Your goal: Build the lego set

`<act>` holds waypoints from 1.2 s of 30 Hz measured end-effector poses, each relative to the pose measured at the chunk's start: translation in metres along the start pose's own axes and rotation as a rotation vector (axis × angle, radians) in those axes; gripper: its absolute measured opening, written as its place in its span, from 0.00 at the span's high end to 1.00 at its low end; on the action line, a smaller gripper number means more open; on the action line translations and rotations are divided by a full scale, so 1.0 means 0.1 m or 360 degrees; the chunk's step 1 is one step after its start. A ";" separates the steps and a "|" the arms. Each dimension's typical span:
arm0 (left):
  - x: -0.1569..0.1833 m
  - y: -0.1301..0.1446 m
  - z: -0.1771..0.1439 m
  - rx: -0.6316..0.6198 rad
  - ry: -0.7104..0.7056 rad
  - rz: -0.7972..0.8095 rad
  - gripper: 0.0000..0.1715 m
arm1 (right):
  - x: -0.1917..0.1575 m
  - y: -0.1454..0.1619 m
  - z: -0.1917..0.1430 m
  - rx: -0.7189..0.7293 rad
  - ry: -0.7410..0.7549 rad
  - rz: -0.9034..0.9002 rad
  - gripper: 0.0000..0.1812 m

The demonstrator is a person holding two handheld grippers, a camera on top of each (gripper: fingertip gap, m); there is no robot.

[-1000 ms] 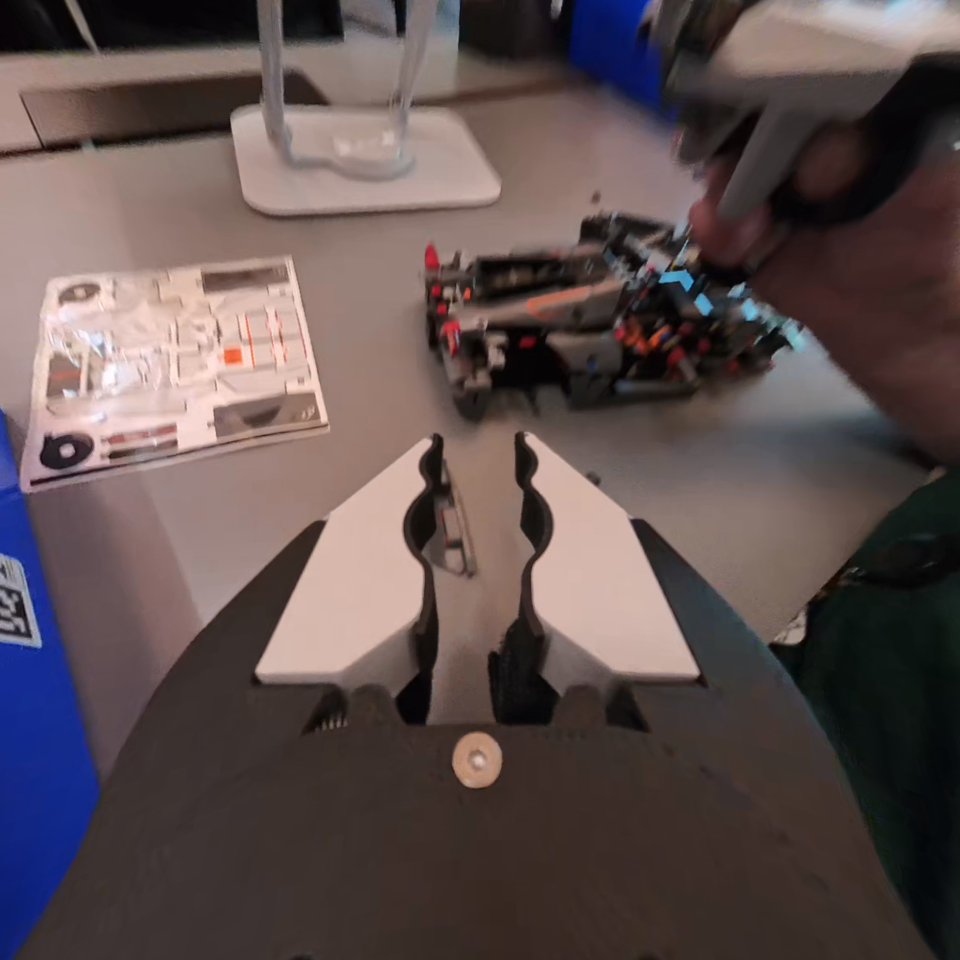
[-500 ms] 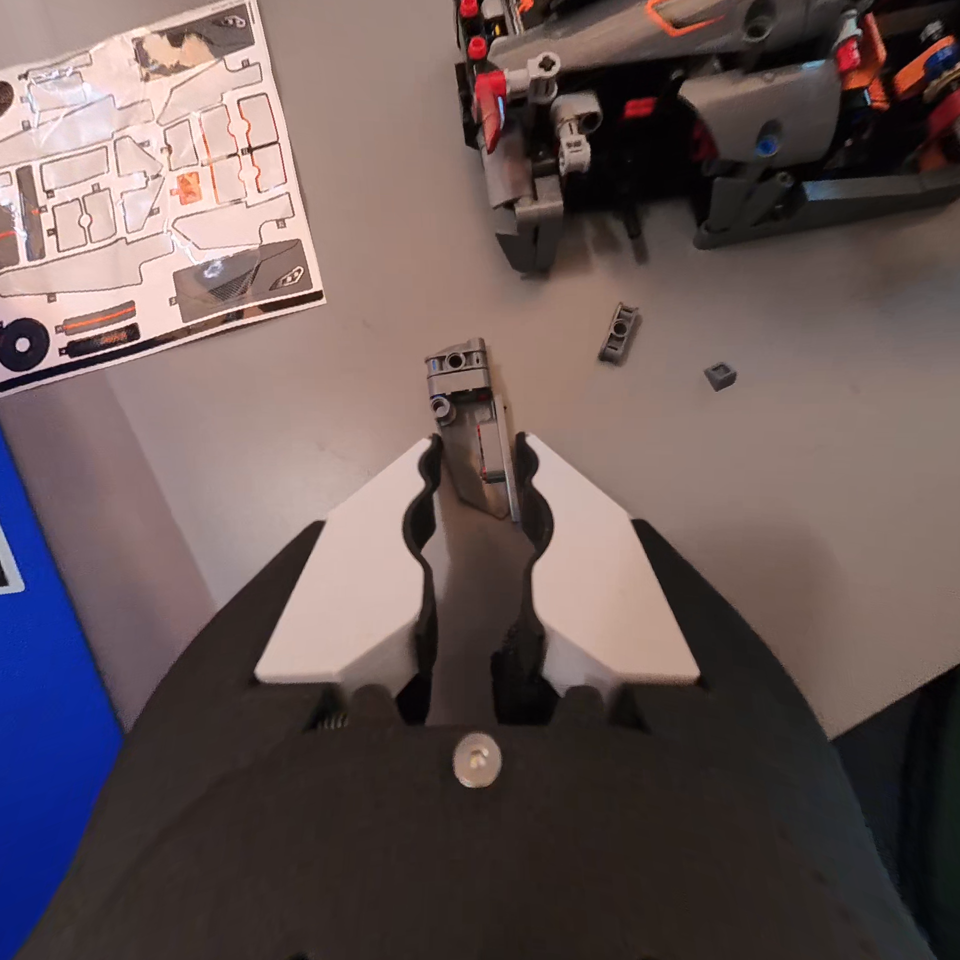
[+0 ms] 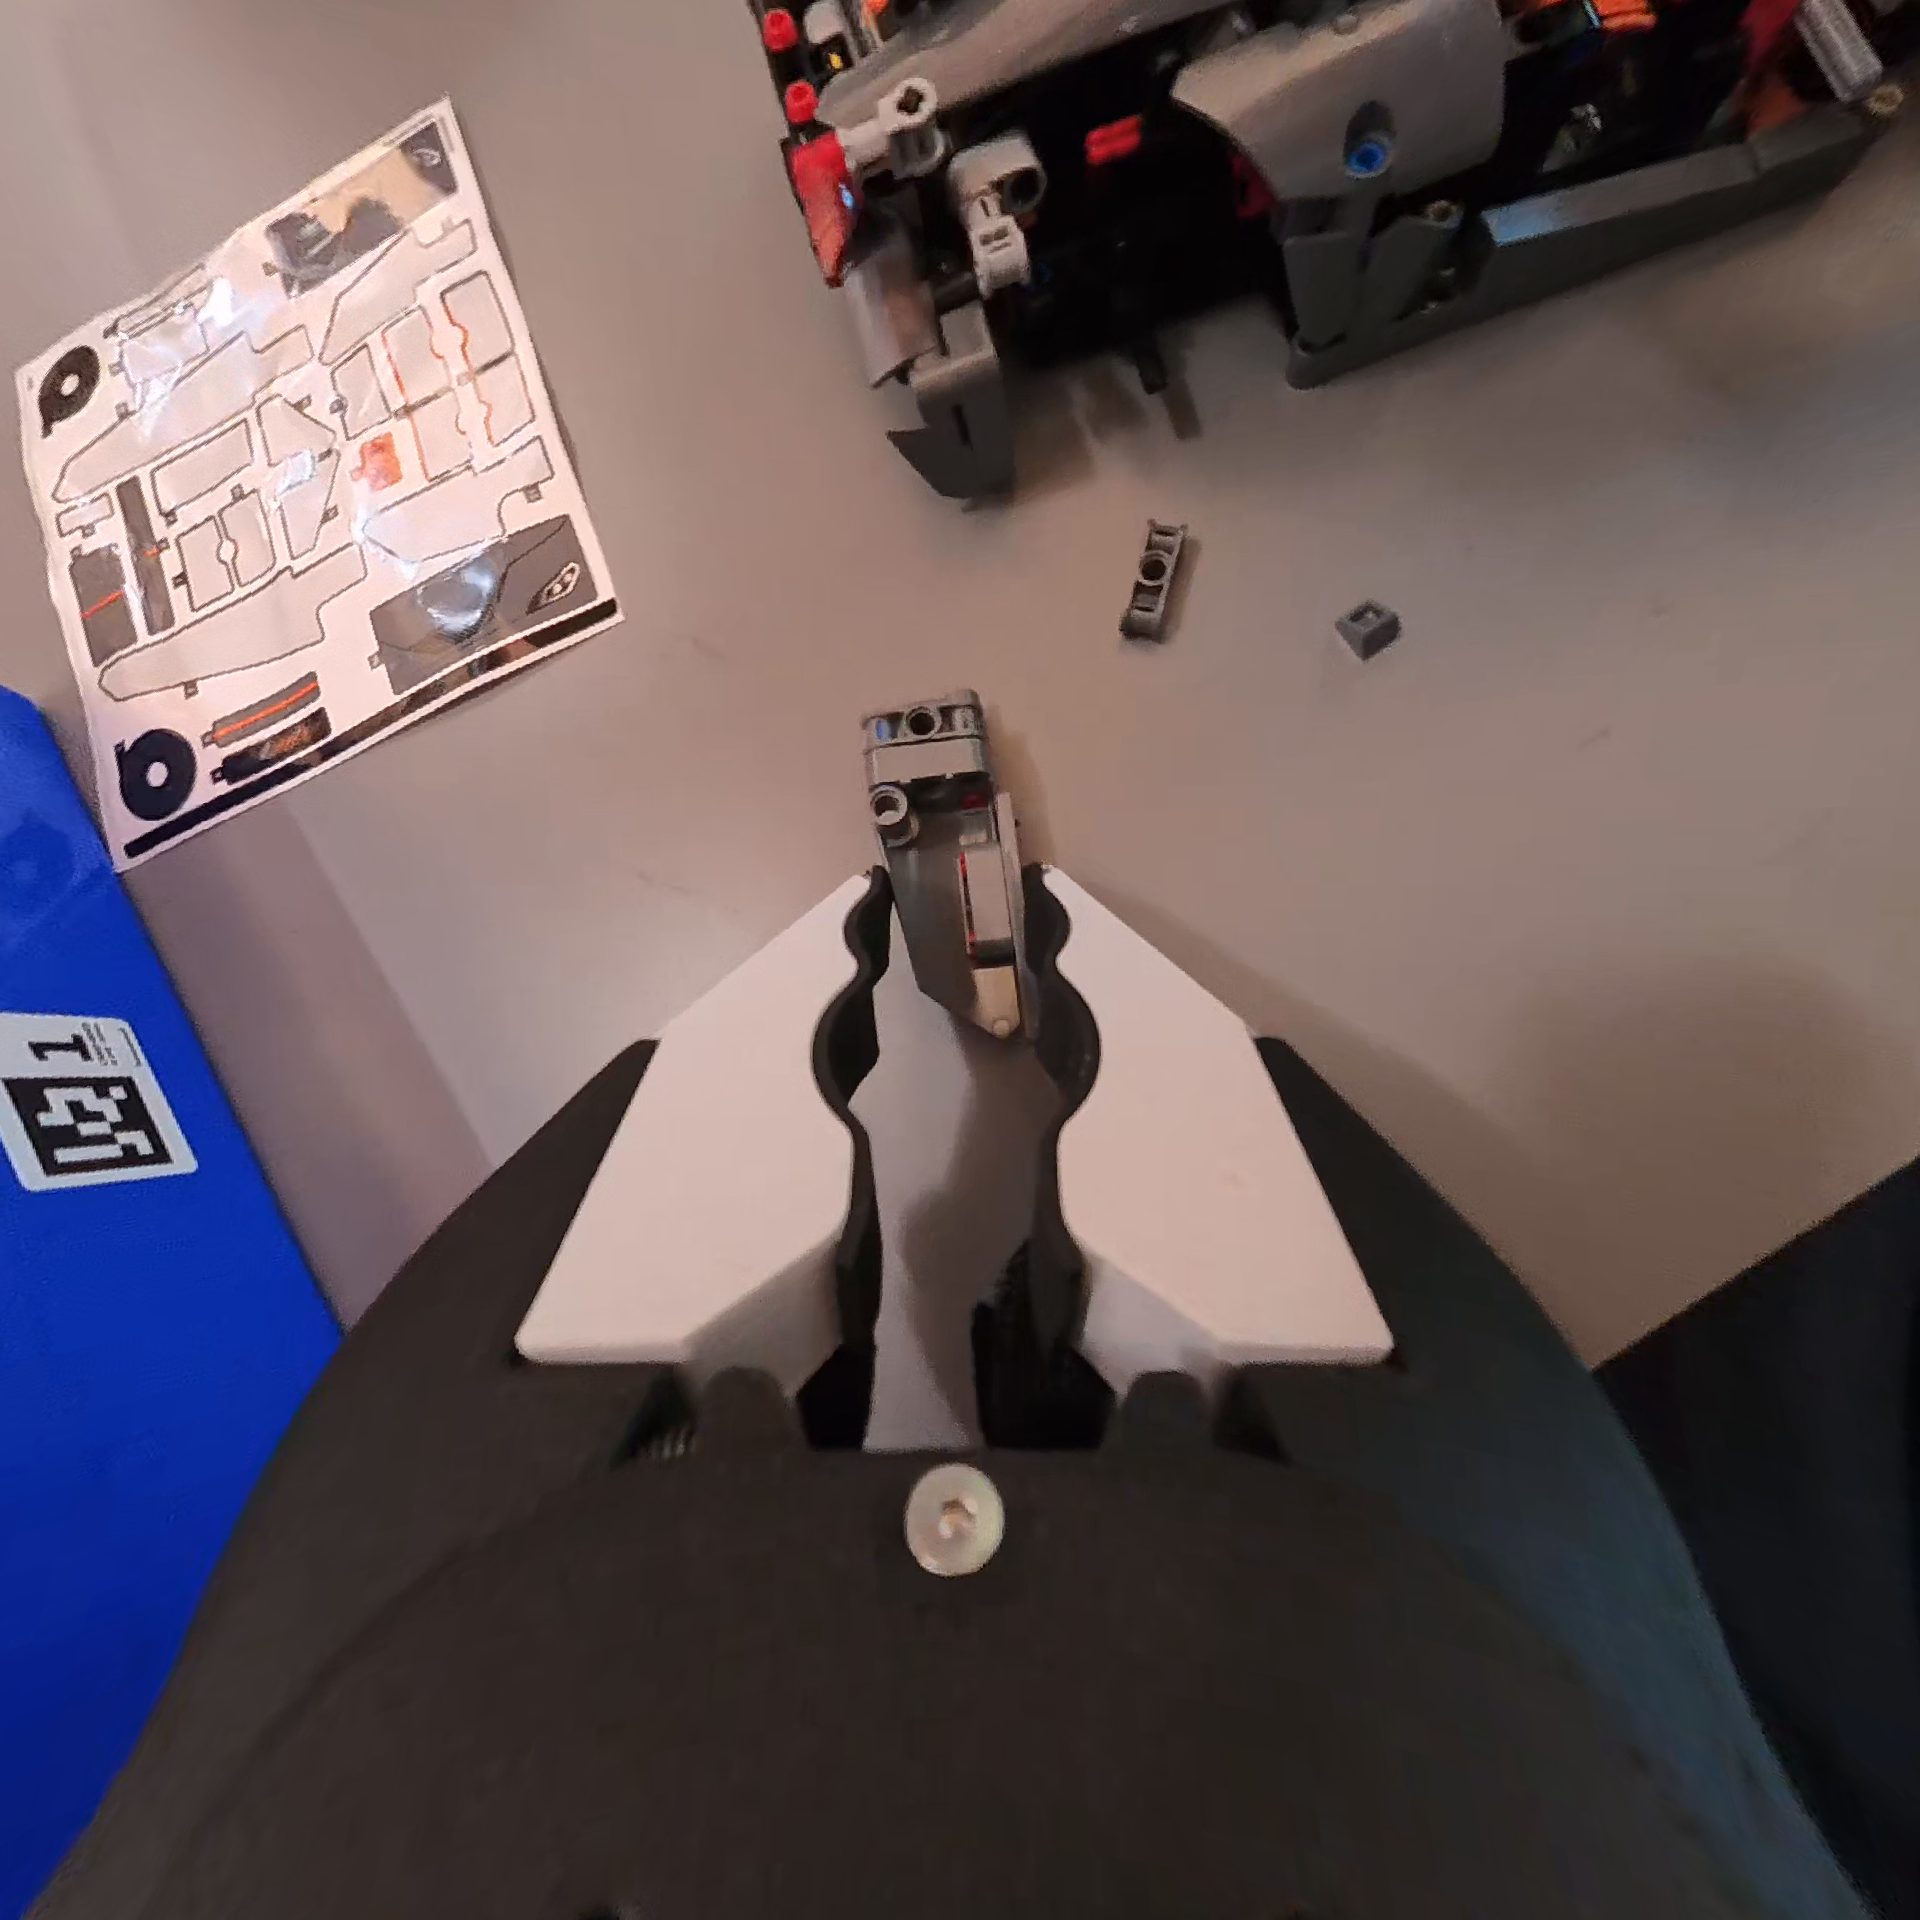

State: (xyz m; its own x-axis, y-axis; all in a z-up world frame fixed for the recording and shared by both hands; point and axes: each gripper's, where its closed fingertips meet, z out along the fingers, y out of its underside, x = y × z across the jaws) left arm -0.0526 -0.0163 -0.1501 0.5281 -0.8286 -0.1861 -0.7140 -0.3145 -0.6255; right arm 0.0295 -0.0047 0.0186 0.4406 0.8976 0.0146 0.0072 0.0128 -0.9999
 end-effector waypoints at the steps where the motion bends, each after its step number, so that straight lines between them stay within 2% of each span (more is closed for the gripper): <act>1: 0.01 0.01 0.00 -0.0010 0.0003 0.0022 0.86 | -0.02 -0.01 0.00 0.0010 -0.0030 0.0033 0.94; 4: 0.06 0.06 -0.02 -0.0037 0.0026 0.0088 0.87 | -0.09 -0.02 0.00 0.0053 -0.0200 0.0221 0.93; 8: 0.11 0.09 -0.05 -0.0037 0.0044 0.0136 0.87 | -0.27 -0.09 -0.04 0.0175 -0.0658 0.0738 0.94; 16: 0.18 0.20 -0.12 -0.0020 0.0138 0.0167 0.86 | -0.36 -0.23 -0.17 0.0302 -0.0973 0.0967 0.93; 21: 0.17 0.24 -0.18 0.0000 0.0136 0.0192 0.86 | -0.38 -0.31 -0.22 0.0360 -0.1063 0.1053 0.94; 31: 0.12 0.31 -0.18 -0.0034 0.0092 0.0084 0.74 | -0.32 -0.39 -0.29 0.0464 -0.1167 0.1225 0.94; 36: 0.13 0.30 -0.16 -0.0041 0.0127 0.0051 0.76 | -0.29 -0.43 -0.33 0.0505 -0.1202 0.1276 0.94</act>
State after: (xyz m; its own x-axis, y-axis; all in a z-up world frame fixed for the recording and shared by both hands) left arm -0.0747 -0.0446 -0.1590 0.4669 -0.8725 -0.1440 -0.7420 -0.2980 -0.6005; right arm 0.0461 -0.0462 0.0617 -0.4362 0.7315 -0.5241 -0.3061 -0.6683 -0.6779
